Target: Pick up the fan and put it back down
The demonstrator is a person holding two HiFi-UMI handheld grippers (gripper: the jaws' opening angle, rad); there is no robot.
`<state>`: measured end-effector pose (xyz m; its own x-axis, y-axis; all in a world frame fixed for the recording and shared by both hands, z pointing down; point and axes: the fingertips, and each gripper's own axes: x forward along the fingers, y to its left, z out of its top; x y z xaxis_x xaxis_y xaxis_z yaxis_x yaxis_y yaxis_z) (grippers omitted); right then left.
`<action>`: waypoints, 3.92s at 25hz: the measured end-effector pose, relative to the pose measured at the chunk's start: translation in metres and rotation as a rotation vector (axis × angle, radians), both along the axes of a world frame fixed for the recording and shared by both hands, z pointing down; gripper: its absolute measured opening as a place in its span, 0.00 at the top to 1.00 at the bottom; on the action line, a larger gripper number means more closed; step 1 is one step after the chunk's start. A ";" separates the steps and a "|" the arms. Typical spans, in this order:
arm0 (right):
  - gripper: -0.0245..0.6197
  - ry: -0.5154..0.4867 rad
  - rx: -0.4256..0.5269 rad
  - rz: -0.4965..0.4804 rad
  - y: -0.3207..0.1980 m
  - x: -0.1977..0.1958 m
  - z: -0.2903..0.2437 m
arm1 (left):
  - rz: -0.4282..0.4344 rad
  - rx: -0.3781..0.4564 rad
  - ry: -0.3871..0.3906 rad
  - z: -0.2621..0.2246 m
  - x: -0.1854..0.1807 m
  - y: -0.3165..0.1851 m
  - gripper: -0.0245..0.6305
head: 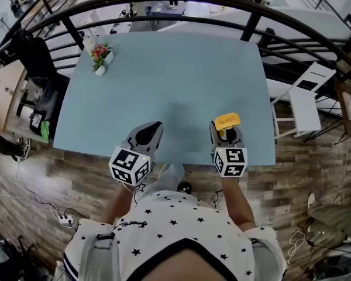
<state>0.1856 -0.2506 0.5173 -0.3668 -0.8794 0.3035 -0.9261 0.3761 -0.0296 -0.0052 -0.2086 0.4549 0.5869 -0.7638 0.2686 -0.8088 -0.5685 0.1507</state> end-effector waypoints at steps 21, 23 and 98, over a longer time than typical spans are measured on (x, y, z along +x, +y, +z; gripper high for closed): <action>0.70 -0.037 0.076 -0.003 0.063 0.005 -0.058 | 0.048 0.006 0.020 -0.004 0.009 0.041 0.92; 0.70 -0.039 0.080 0.004 0.063 0.004 -0.063 | 0.057 0.011 0.018 -0.007 0.008 0.036 0.92; 0.70 -0.119 0.126 -0.061 0.076 0.011 -0.089 | -0.003 0.032 0.013 -0.017 0.018 0.053 0.92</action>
